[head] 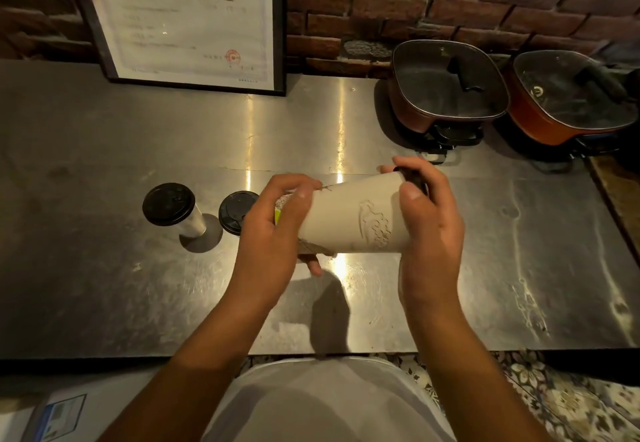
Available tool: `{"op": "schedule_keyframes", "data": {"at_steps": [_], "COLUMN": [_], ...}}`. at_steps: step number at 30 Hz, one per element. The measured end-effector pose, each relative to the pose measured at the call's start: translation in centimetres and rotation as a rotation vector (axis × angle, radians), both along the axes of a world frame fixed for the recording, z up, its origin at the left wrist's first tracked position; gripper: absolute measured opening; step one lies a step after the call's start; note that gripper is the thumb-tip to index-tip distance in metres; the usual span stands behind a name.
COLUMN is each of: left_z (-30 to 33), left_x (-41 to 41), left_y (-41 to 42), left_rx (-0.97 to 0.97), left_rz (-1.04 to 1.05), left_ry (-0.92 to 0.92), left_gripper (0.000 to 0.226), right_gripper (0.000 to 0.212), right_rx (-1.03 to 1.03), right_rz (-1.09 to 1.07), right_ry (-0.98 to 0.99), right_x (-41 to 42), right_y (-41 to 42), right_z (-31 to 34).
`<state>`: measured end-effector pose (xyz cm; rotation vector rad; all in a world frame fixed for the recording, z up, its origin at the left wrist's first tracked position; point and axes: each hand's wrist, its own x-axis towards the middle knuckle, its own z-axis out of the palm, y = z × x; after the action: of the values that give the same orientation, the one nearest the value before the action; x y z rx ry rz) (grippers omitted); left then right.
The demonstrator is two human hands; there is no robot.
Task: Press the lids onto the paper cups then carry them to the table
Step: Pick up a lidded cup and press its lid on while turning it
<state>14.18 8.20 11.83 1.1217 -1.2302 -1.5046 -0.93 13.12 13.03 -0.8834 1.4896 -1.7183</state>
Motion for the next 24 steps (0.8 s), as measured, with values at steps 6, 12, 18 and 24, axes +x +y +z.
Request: {"op": "schedule_keyframes", "data": {"at_steps": [6,12,18,24], "left_z": [-0.5,-0.9,-3.0,0.0], "left_x": [0.7,0.4,0.1,-0.9], "left_y": [-1.3,-0.7,-0.3,-0.5], "left_rx": [0.287,-0.451,-0.731,0.353], "left_rz": [-0.131,-0.189,0.022,-0.013], "left_ry": [0.081,-0.198,-0.307,0.169], "left_gripper": [0.035,0.05,0.024,0.024], "right_gripper": [0.041,0.023,0.022,0.042], "right_rx": [-0.053,0.285,0.319,-0.219], "right_rz": [0.077,0.036,0.057,0.088], "right_ry": [0.245,-0.344,-0.333,0.524], "right_x": [-0.4,-1.3,-0.9,-0.4], "right_y": [-0.1,-1.2,-0.9,0.6], "right_z": [-1.1,0.2,0.2,-1.0]}}
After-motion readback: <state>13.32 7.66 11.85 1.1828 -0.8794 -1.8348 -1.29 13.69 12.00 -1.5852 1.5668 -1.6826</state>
